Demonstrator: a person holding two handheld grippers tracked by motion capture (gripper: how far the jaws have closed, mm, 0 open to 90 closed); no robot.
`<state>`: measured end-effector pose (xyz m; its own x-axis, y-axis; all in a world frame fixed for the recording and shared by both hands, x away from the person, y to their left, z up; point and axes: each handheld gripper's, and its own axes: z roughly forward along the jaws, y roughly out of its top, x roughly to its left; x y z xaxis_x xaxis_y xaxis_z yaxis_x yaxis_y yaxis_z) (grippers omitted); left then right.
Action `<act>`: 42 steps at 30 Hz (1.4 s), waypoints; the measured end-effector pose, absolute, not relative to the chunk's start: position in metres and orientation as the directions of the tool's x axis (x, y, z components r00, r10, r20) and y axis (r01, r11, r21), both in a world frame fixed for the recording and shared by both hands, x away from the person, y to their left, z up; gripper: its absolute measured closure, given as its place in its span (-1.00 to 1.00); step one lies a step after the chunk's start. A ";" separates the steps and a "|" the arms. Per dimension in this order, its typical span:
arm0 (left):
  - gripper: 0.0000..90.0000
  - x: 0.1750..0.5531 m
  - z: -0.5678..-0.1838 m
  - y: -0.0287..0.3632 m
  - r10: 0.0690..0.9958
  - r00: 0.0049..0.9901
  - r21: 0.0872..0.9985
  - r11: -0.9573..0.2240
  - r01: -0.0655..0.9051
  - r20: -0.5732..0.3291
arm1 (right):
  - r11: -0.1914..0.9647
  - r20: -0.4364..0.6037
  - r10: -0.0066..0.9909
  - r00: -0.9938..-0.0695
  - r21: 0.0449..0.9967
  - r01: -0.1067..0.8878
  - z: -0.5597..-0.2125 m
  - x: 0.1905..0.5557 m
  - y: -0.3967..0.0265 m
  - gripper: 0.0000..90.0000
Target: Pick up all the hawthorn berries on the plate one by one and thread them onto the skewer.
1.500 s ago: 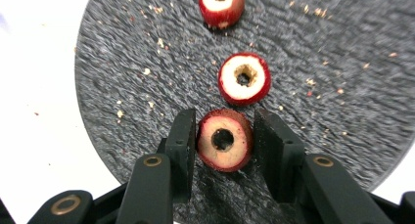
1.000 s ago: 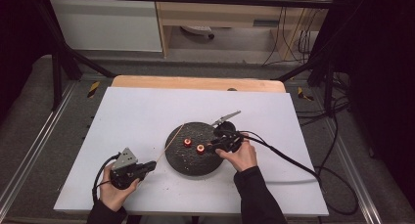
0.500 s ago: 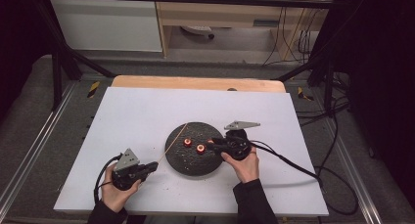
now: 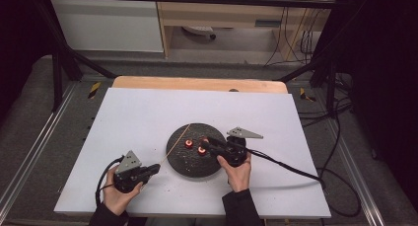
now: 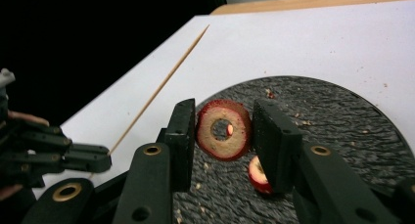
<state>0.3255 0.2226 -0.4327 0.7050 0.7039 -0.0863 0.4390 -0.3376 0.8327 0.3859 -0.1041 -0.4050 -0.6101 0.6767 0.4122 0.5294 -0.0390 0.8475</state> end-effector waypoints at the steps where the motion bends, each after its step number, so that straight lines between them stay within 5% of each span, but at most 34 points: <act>1: 0.96 0.325 -0.433 0.222 0.703 0.706 0.833 -0.338 0.439 -0.086 | -0.061 0.424 0.675 -0.604 0.848 0.527 -0.406 0.386 -0.104 0.39; 18: 0.96 0.322 -0.435 0.214 0.700 0.709 0.836 -0.334 0.435 -0.090 | -0.280 0.508 0.659 -0.555 0.850 0.446 -0.419 0.391 -0.101 0.39; 42: 0.96 0.319 -0.435 0.203 0.687 0.723 0.839 -0.349 0.417 -0.074 | -0.417 0.547 0.640 -0.539 0.837 0.354 -0.413 0.406 -0.102 0.39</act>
<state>0.3187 0.2028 -0.4350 0.7229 0.6870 -0.0739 0.4174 -0.3489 0.8391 0.4060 -0.1024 -0.4127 -0.5391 0.6401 0.5473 0.3540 -0.4175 0.8369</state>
